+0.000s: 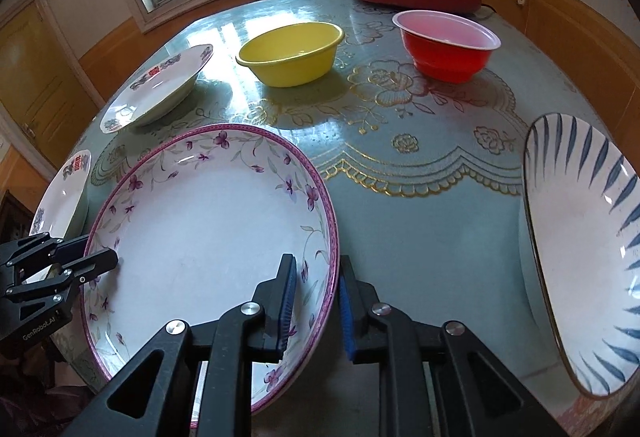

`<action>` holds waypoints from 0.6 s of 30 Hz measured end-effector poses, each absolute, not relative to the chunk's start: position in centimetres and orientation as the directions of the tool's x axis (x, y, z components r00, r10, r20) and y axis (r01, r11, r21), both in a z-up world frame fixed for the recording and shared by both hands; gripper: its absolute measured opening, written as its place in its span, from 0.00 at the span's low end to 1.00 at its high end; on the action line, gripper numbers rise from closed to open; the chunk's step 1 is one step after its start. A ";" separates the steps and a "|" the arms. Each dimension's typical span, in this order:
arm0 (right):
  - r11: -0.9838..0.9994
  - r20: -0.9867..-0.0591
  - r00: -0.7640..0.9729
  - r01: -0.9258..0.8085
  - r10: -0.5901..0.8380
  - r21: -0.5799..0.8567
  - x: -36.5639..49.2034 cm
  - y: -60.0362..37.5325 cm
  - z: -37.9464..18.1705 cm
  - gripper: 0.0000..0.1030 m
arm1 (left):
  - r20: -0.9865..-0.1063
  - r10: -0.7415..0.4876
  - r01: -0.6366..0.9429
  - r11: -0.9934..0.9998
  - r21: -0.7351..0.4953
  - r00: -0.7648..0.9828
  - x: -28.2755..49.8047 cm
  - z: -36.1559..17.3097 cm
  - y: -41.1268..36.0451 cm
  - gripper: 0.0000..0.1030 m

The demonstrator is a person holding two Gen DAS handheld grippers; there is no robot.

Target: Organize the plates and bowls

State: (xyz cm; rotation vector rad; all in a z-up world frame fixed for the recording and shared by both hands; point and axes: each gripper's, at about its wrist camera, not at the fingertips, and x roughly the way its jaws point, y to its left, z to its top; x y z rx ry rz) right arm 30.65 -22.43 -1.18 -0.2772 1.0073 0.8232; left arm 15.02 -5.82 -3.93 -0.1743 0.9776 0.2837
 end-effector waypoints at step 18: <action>0.629 -0.827 0.258 -0.765 0.499 0.140 31.0 -19.9 -1.3 0.22 | -0.818 0.227 -0.390 0.921 0.003 0.528 13.6 -3.6 -5.9 0.26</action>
